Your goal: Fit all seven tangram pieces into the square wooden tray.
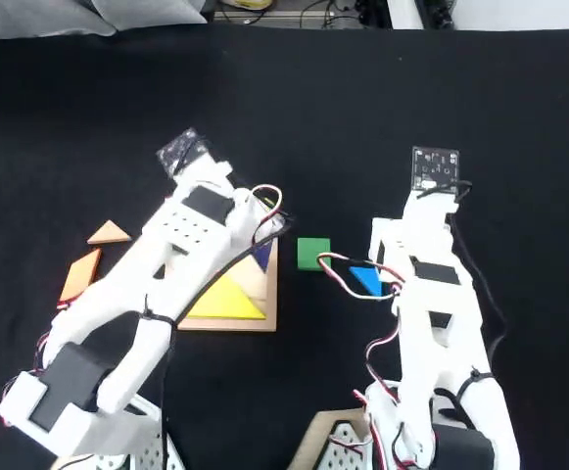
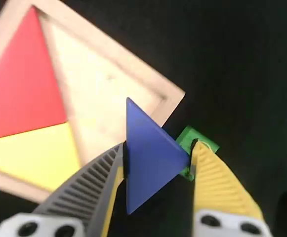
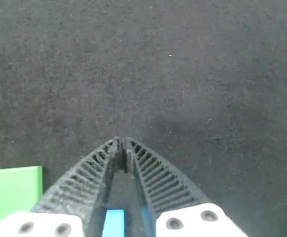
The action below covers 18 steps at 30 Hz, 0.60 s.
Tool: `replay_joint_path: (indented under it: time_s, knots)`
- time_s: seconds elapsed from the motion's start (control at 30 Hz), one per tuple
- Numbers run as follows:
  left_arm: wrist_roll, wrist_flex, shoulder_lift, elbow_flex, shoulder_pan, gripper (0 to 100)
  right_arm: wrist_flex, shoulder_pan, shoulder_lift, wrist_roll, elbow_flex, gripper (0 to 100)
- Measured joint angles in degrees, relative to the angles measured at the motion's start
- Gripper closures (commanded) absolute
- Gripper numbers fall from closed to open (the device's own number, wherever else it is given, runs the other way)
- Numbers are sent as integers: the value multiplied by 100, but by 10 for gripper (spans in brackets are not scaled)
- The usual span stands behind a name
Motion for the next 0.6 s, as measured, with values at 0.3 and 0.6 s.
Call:
replay_joint_path:
  time_s: [0.3,0.6]
  knots:
    - [782,-589,26,343,-26,779,0,0,0,0,0,987]
    - [721,-651,1108,193,-88,779,0,0,0,0,0,987]
